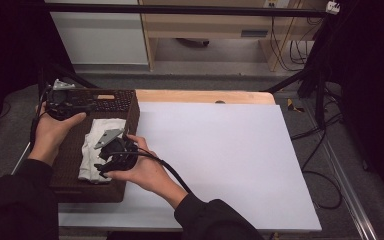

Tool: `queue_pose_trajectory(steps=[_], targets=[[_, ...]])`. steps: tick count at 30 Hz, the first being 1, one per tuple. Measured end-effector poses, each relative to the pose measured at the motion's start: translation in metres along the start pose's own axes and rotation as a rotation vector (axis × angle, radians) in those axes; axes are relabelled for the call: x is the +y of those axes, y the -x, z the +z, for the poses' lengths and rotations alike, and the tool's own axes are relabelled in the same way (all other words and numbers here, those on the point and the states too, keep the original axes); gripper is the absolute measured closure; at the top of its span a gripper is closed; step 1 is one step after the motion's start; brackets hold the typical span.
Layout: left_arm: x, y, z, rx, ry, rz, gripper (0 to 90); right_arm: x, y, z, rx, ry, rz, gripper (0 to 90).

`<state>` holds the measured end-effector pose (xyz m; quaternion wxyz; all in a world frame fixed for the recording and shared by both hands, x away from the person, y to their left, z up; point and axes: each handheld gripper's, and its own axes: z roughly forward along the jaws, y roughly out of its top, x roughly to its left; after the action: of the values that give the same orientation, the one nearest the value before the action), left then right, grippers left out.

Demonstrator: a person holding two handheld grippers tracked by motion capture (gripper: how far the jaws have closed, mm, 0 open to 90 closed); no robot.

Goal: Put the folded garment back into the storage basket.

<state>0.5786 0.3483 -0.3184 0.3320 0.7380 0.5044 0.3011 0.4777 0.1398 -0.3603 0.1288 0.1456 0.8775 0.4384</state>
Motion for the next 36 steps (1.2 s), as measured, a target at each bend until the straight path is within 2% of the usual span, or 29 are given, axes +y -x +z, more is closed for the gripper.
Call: queue_pose_trajectory(steps=[5, 10, 13, 17, 20, 23, 30, 36], targets=[[0.0, 0.002, 0.0, -0.004, 0.003, -0.001, 31.7, 0.0, 0.002, -0.002, 0.005, 0.003, 0.009, 26.4], [0.0, 0.004, 0.001, -0.007, 0.0, -0.004, 30.0, -0.001, 0.004, -0.001, 0.014, 0.0, 0.05, 24.3], [-0.001, 0.006, 0.003, -0.002, -0.005, -0.003, 28.1, -0.001, 0.005, -0.002, 0.012, 0.003, 0.057, 22.3], [-0.002, 0.006, 0.003, 0.005, -0.012, -0.011, 24.1, -0.002, 0.007, -0.004, 0.0, 0.006, 0.06, 18.9], [-0.003, 0.008, 0.005, 0.031, -0.031, -0.001, 18.7, -0.003, 0.009, -0.005, -0.005, 0.001, 0.073, 16.0], [-0.003, 0.009, 0.005, 0.033, -0.031, -0.015, 15.7, -0.004, 0.01, -0.005, -0.013, 0.0, 0.075, 14.2], [-0.005, 0.016, 0.002, 0.016, -0.013, -0.02, 14.2, -0.006, 0.013, -0.009, -0.019, -0.001, 0.082, 13.6], [-0.006, 0.026, -0.001, -0.008, -0.001, -0.016, 13.1, -0.013, 0.02, -0.014, -0.033, 0.01, 0.114, 13.7]])
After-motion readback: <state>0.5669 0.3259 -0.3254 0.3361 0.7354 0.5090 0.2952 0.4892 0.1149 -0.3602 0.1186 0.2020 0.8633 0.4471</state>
